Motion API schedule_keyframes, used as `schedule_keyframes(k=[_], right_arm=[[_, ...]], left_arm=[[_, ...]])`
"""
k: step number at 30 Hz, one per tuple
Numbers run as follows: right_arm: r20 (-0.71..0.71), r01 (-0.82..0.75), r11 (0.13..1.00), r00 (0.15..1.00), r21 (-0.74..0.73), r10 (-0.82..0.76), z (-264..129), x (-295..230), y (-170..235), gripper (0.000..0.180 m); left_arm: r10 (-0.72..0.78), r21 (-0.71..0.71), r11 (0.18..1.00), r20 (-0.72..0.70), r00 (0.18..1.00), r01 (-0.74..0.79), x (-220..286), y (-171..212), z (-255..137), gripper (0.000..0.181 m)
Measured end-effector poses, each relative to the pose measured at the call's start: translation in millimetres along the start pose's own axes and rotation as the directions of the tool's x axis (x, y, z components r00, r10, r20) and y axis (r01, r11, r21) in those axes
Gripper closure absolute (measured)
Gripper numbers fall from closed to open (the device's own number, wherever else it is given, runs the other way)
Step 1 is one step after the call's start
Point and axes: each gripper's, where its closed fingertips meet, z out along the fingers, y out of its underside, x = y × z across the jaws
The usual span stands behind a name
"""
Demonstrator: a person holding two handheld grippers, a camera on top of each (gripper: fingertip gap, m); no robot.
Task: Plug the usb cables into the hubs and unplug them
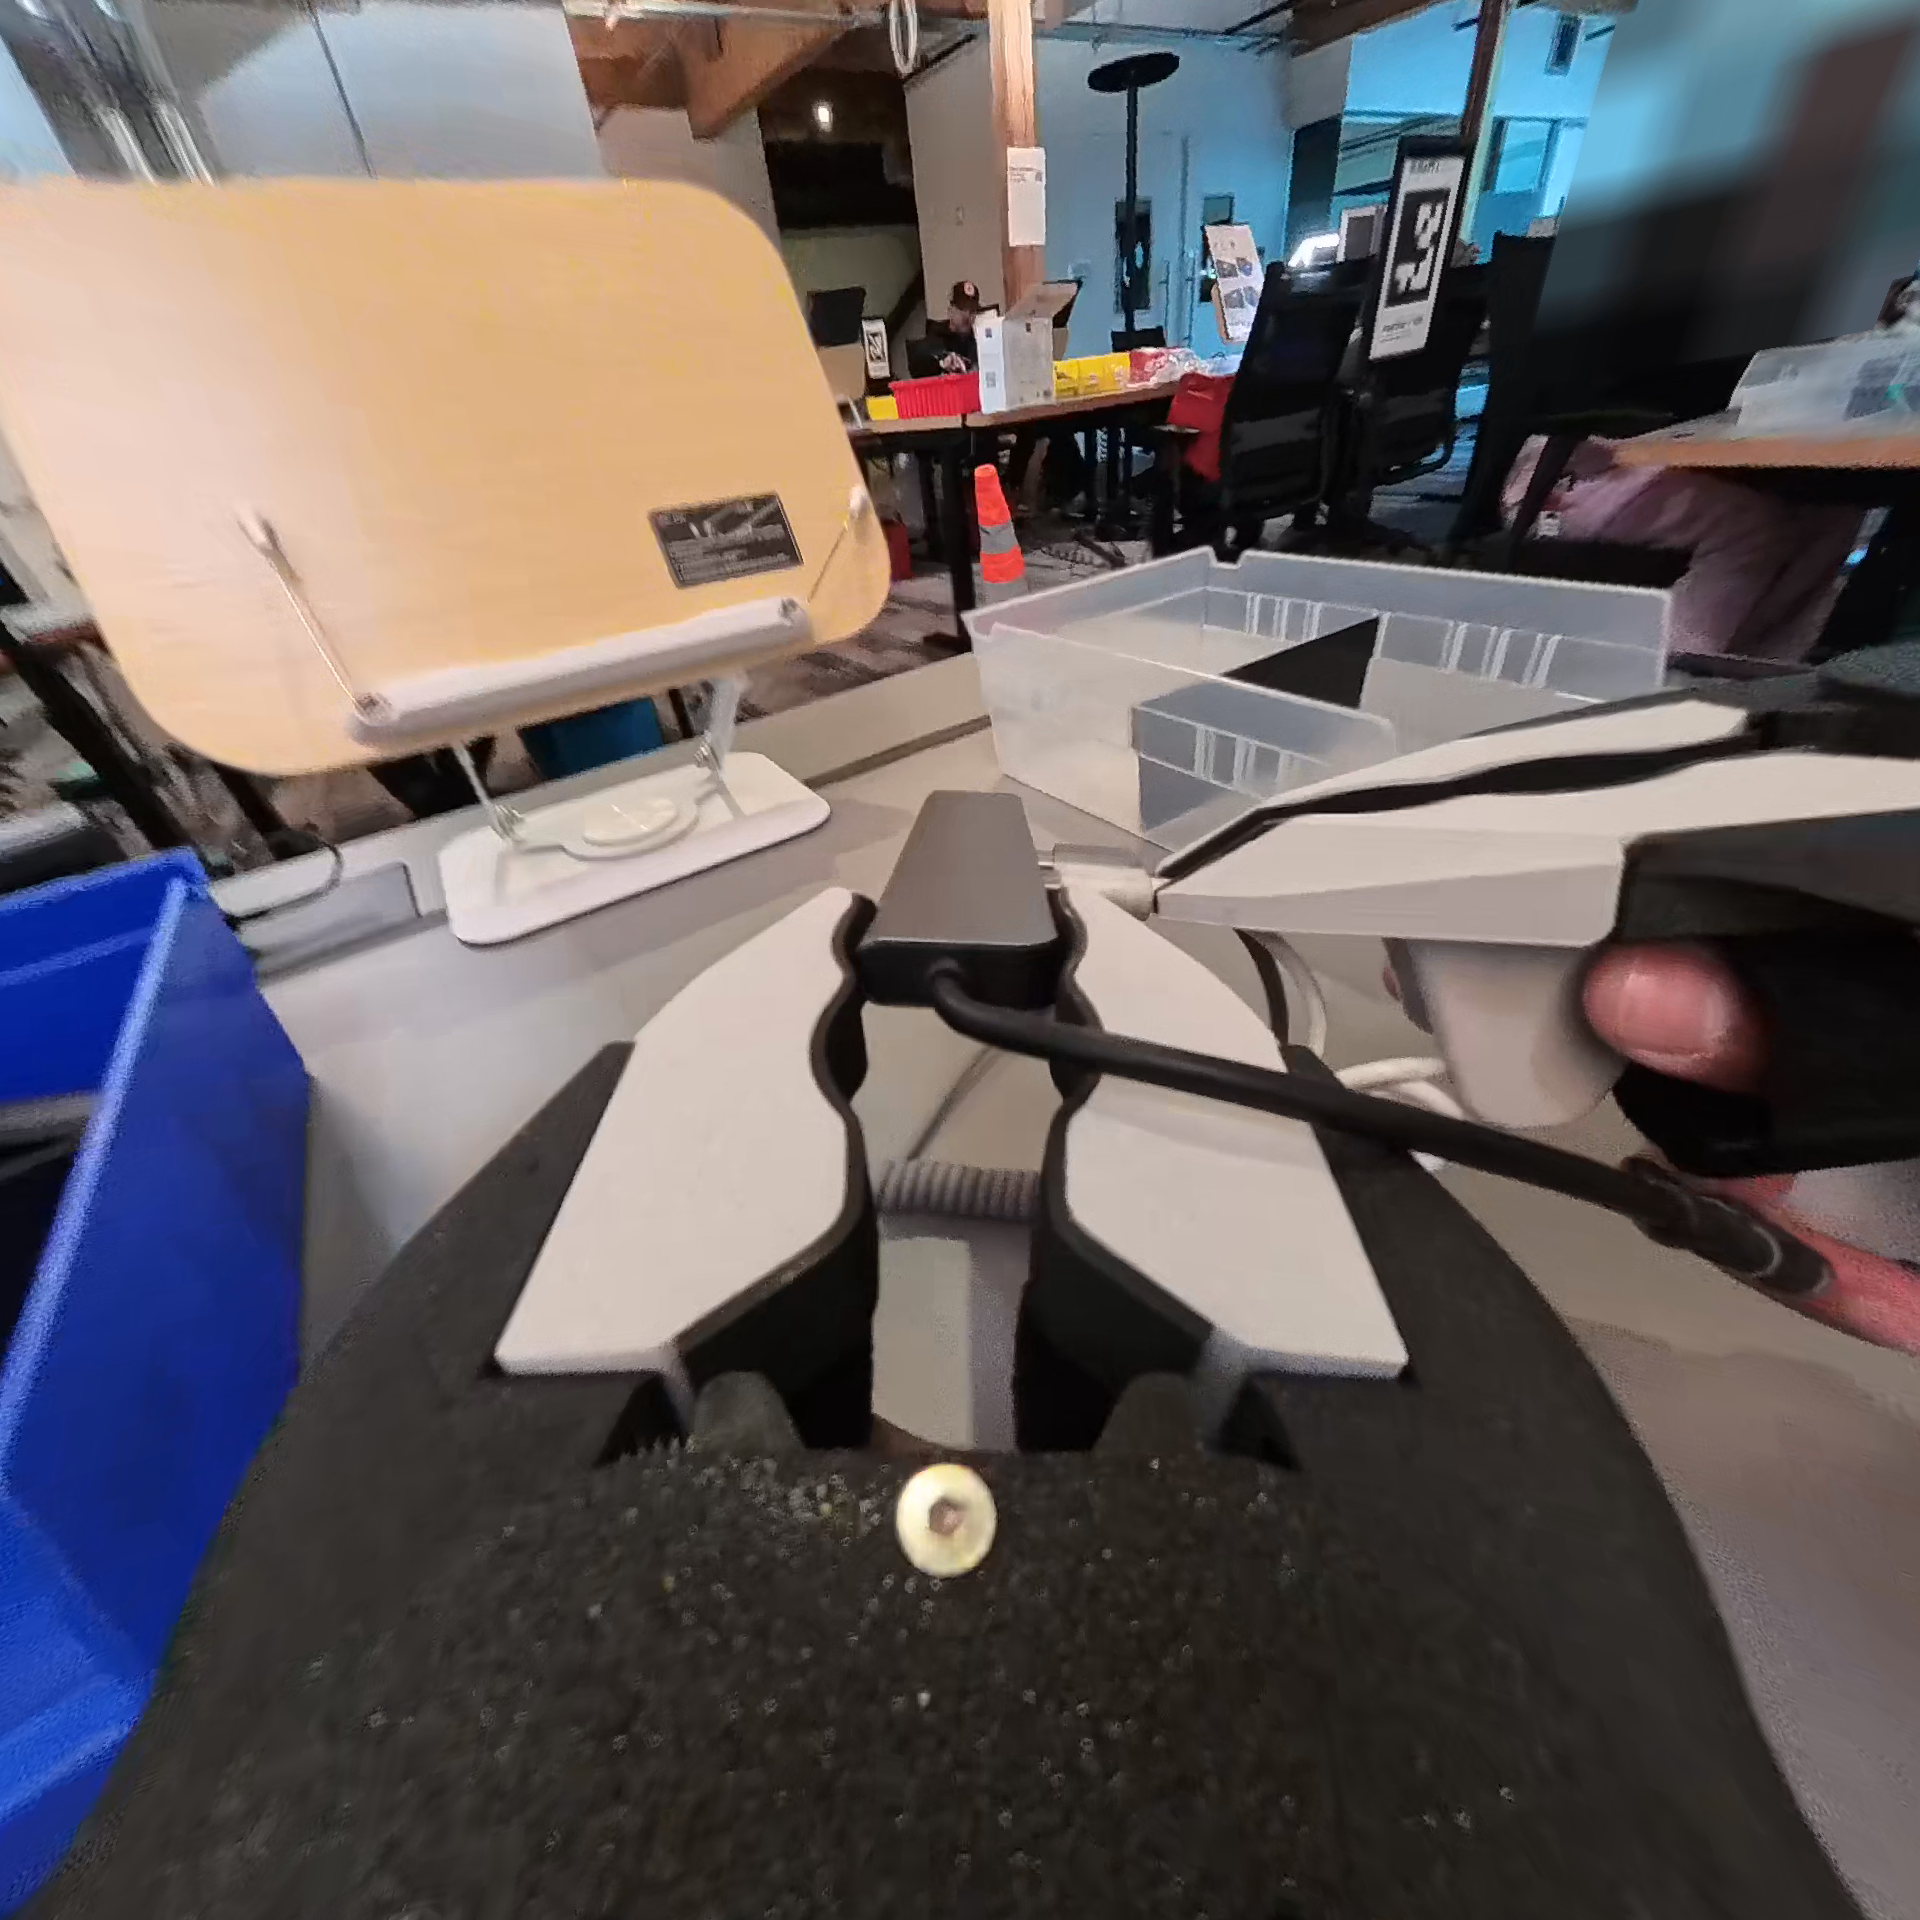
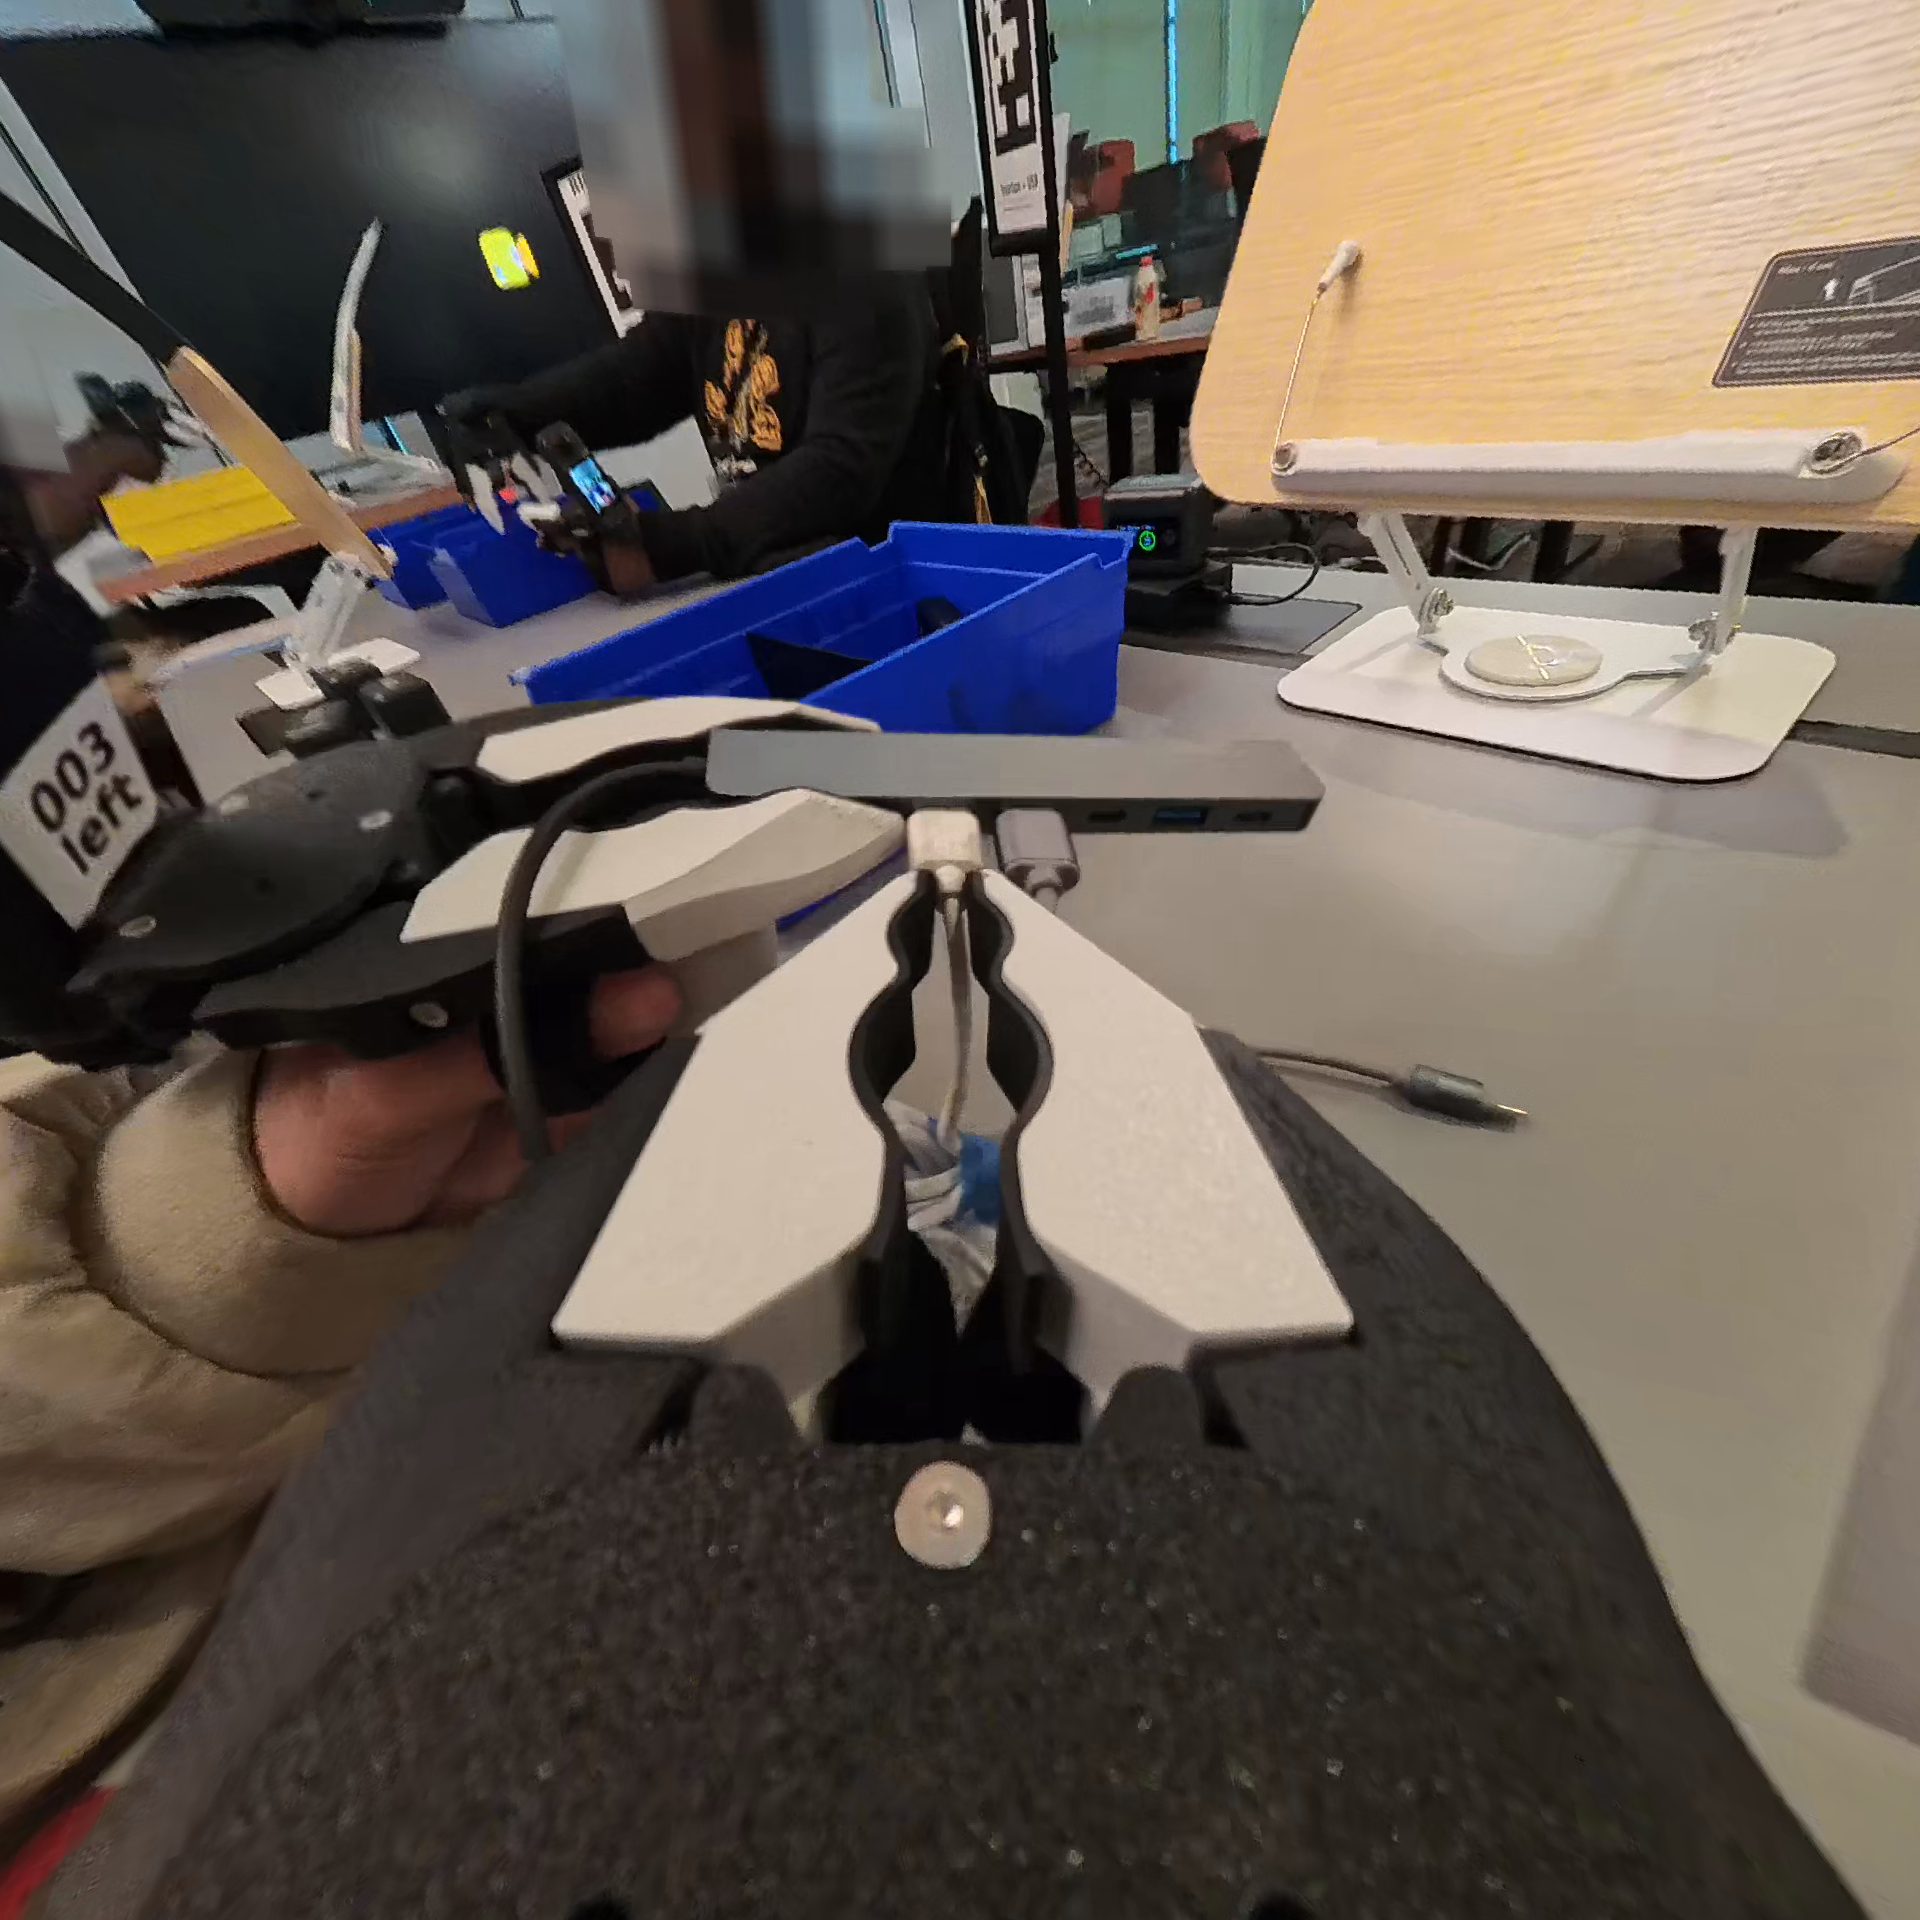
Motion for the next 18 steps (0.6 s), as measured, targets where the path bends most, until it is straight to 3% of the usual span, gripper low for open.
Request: schedule_keyframes(k=[2,4,6,11,16,18], right_arm=[[0.006,-0.023,0.999,1.0,0.024,0.023,-2,0,-4,0.174],[-0.034,0.002,0.997,0.999,0.083,0.001,-12,7,-13,0.174],[-0.024,0.003,0.997,1.0,0.081,-0.001,-17,14,-16,0.174],[0.044,-0.029,0.993,0.999,0.116,0.024,-23,29,-38,0.174],[0.391,-0.079,0.989,0.92,0.126,0.024,-65,-13,-107,0.175],[0.389,-0.043,0.987,0.921,0.155,-0.021,-83,-14,-133,0.175]], left_arm=[[0.039,0.005,0.999,0.06,0.997,-0.039,-8,-3,0,0.149],[-0.033,-0.003,0.999,0.169,0.985,0.034,-47,0,-3,0.149],[-0.107,0.04,0.994,0.161,0.981,0.102,-71,-4,-8,0.149],[0.028,0.006,1.0,0.127,0.992,-0.029,-53,-4,-9,0.149],[-0.034,-0.054,0.997,0.204,0.978,0.046,-93,20,-12,0.149],[-0.065,-0.066,0.995,0.209,0.976,0.081,-104,28,-11,0.149]])
